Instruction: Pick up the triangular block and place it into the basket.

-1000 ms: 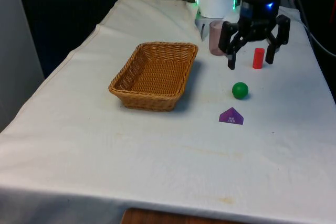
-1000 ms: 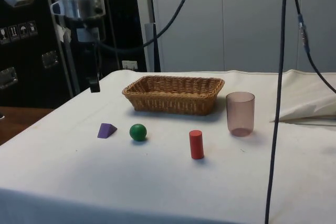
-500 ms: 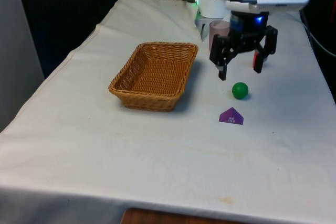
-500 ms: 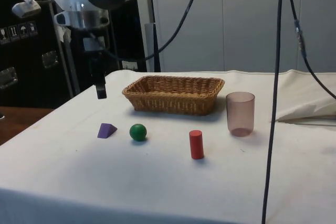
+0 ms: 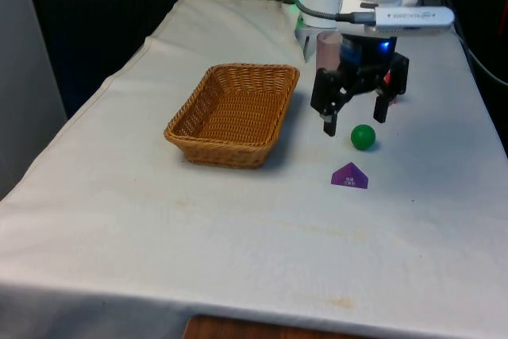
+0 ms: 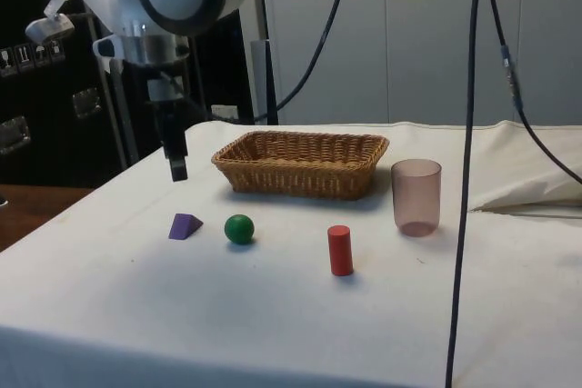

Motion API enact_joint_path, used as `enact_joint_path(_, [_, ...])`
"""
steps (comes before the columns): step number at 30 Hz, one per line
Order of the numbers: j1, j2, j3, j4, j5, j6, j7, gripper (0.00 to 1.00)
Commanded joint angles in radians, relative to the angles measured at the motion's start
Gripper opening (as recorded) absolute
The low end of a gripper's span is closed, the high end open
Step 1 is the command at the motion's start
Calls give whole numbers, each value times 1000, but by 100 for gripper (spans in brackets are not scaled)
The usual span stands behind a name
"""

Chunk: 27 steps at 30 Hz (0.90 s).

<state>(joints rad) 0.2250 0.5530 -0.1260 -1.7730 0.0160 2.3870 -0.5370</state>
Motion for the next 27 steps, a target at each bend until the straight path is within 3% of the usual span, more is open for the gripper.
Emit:
enact_joint_path(1, [-6,11,4,8,5,11,-21,100])
enact_joint_path(7, [-9,34,3,11,4,28,-64,100])
enact_joint_path(8, [-4,26,-2,10,0,15,-49,100])
enact_joint_path(12, [-12,47,2,10,4,37,-84,100])
enact_joint_path(15, [-14,59,1,11,4,45,-105,100])
enact_joint_path(16, [-9,55,-3,10,0,35,-97,100])
enact_joint_path(17, [-15,62,1,11,3,46,-111,100])
enact_joint_path(23, [-18,79,1,18,3,60,-149,100])
enact_joint_path(24, [-12,74,-4,13,0,52,-140,100])
enact_joint_path(25, [-19,82,1,19,3,61,-155,100])
enact_joint_path(27, [-19,89,1,25,3,61,-175,100])
